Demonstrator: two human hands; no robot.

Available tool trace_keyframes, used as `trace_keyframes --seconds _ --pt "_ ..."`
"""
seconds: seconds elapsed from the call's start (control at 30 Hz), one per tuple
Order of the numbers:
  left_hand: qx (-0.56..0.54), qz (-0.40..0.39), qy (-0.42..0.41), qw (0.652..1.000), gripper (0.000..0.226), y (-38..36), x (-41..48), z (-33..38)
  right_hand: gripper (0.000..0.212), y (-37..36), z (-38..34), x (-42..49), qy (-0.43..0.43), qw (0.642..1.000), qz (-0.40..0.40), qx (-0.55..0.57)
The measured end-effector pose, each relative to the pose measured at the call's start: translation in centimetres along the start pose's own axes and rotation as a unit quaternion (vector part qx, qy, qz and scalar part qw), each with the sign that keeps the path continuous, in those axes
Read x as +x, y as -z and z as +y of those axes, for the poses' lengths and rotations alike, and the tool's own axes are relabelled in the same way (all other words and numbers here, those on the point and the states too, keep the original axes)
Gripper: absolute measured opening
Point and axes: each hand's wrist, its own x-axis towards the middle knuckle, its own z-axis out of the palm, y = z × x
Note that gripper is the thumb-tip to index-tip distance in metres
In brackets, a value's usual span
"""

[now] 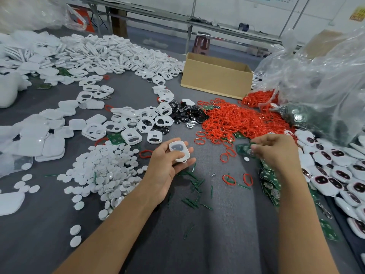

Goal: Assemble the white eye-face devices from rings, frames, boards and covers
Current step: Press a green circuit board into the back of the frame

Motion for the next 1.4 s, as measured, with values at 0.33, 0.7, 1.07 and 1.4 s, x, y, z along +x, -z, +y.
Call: trace_keyframes --seconds 0.33,0.7,1.07,1.4 --pt "0.010 -0.006 -0.006 1.000 0.036 0.0 0.2 -0.1 0.012 -2.8 -5.9 -2.9 0.076 0.958 -0.199 0.191" --pt "-0.006 -0.017 -0.012 1.000 0.043 0.0 0.3 0.0 0.019 -5.4 -7.5 -4.6 0.116 0.925 -0.274 0.237" --pt "-0.023 -0.024 -0.023 0.999 0.049 0.1 0.2 0.1 0.028 -5.3 -7.6 -4.9 0.220 0.905 -0.273 0.241" --pt "-0.012 -0.039 -0.016 0.999 0.051 0.0 0.2 0.0 0.021 -5.4 -7.3 -4.4 0.223 0.914 -0.271 0.203"
